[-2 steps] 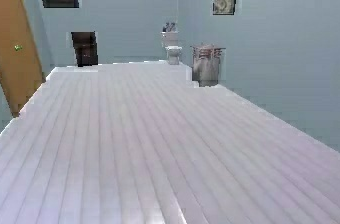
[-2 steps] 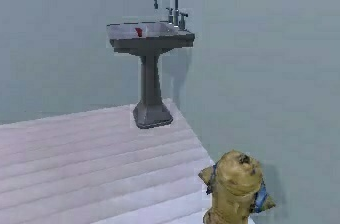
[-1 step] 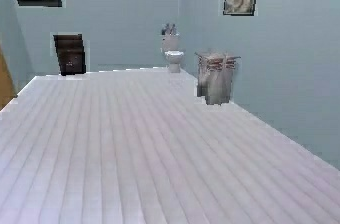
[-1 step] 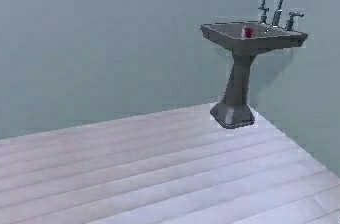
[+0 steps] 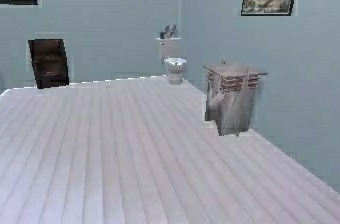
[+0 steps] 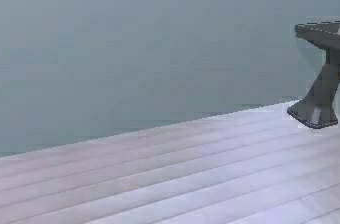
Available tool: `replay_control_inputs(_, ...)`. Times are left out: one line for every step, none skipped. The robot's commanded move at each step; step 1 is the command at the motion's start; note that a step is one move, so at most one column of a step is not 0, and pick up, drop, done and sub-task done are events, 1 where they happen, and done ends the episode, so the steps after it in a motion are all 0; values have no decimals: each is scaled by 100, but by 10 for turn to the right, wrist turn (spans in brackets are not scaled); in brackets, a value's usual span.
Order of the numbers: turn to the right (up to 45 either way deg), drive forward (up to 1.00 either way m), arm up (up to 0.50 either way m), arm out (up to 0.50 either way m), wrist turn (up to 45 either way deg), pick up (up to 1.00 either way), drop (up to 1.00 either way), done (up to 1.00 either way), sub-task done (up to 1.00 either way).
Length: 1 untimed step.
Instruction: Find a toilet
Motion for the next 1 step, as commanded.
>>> replay_control_inputs(0,100,0,0,0,0,0,0,0)
